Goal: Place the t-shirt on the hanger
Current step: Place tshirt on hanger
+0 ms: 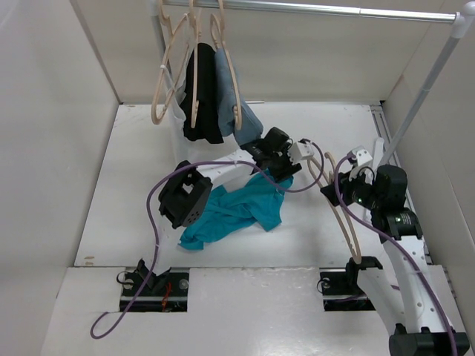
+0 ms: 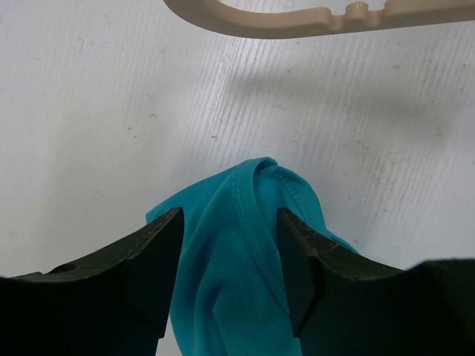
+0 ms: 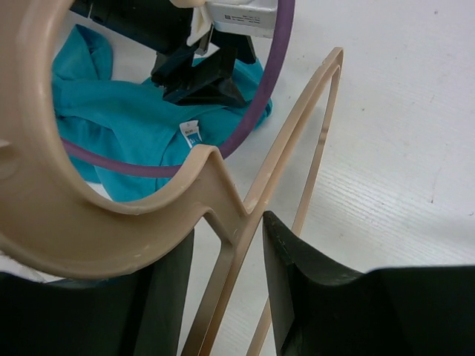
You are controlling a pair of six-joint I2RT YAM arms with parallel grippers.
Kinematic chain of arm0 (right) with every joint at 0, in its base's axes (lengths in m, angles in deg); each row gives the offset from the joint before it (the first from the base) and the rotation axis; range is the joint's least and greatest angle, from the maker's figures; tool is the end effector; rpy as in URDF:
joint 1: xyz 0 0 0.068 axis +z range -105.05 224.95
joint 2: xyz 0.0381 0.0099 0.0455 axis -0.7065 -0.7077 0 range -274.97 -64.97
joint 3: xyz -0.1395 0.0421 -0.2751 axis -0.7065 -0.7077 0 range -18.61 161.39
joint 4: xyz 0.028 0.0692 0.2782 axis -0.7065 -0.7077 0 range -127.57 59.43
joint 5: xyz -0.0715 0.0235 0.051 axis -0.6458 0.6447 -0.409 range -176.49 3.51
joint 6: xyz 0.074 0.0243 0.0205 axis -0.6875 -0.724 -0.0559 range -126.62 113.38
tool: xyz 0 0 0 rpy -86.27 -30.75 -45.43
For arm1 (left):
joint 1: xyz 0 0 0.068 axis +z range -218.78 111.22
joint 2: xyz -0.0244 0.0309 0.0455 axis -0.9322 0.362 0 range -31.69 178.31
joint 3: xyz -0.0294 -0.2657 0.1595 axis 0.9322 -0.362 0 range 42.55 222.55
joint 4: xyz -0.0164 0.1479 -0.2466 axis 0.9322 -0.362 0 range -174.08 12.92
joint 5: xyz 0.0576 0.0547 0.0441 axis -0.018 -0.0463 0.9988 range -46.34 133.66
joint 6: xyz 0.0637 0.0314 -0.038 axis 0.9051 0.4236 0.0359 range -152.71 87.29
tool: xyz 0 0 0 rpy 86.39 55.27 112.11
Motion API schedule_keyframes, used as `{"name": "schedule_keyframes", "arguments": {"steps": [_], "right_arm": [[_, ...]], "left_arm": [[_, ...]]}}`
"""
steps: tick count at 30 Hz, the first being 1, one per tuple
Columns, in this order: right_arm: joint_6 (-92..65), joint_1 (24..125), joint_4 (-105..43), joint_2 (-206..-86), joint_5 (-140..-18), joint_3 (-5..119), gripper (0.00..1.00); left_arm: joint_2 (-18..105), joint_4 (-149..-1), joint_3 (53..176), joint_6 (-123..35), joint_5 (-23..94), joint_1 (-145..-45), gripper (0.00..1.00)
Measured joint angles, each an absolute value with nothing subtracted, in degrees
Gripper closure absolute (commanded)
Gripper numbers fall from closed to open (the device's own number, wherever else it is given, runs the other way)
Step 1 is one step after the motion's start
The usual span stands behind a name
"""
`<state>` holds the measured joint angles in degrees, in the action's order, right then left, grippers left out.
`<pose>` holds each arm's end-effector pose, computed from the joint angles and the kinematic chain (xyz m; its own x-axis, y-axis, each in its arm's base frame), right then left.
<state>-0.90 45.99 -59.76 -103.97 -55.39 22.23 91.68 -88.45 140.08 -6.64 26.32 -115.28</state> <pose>0.1732 0.0391 0.3119 -0.4100 -0.0929 -0.9073 -0.5177 0.8427 0.1477 0.3779 -0.4282 0.2170 0.0023 0.6071 -0.7946 0.9517 0.2427 0.1881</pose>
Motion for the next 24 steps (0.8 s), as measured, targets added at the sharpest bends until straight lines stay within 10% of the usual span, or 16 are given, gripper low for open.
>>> {"name": "schedule_keyframes", "arguments": {"steps": [6, 15, 24], "right_arm": [[-0.9, 45.99, -60.94, -102.29, -55.42, 22.19, 1.0], [-0.88, 45.99, -61.31, -100.17, -54.7, 21.8, 1.0], [0.34, 45.71, -64.26, -100.17, -48.86, 21.77, 1.0]], "left_arm": [[92.6, -89.2, 139.69, -5.92, 25.64, -115.3, 0.51], [92.65, -89.92, 139.27, -4.46, 26.21, -115.28, 0.98], [92.62, -91.78, 138.05, -3.45, 26.69, -114.78, 1.0]]}}
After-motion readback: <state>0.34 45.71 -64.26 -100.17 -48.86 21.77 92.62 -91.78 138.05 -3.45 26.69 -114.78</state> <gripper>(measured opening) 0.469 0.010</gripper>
